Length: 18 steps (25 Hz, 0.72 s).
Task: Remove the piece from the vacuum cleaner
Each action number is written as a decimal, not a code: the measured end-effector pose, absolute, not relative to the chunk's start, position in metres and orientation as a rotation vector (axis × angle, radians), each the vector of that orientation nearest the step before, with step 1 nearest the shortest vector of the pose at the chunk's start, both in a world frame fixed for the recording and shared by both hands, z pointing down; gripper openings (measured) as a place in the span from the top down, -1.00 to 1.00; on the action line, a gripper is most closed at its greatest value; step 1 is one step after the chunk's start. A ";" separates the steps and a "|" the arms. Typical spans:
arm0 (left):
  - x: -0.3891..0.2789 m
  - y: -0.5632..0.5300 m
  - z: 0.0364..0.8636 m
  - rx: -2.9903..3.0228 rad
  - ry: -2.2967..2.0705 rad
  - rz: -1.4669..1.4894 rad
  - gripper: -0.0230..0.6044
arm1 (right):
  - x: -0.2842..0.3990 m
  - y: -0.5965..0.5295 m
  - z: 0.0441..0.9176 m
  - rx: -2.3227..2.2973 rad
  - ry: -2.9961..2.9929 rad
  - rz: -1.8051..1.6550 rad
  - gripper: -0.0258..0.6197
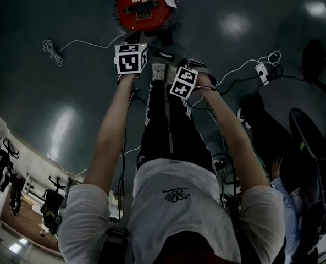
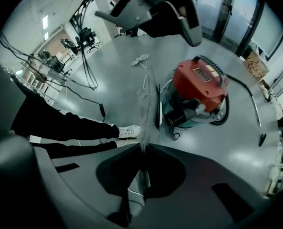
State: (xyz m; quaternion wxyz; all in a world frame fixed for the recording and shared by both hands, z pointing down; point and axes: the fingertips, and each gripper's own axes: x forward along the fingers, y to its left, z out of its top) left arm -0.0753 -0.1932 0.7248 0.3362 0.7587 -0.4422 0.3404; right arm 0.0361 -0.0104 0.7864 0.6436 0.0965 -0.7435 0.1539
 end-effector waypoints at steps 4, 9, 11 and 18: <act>-0.085 -0.194 0.647 2.003 -1.270 0.699 0.91 | 0.042 -0.050 0.723 0.381 -1.740 0.319 0.84; -0.095 -0.191 0.523 2.061 -1.432 0.430 0.91 | 0.046 -0.092 0.614 0.646 -1.826 0.282 0.84; -0.097 -0.186 0.474 2.082 -1.487 0.305 0.91 | 0.045 -0.103 0.567 0.740 -1.867 0.225 0.84; -0.091 -0.213 0.315 2.347 -1.657 -0.009 0.91 | 0.049 -0.176 0.407 1.080 -2.025 -0.100 0.84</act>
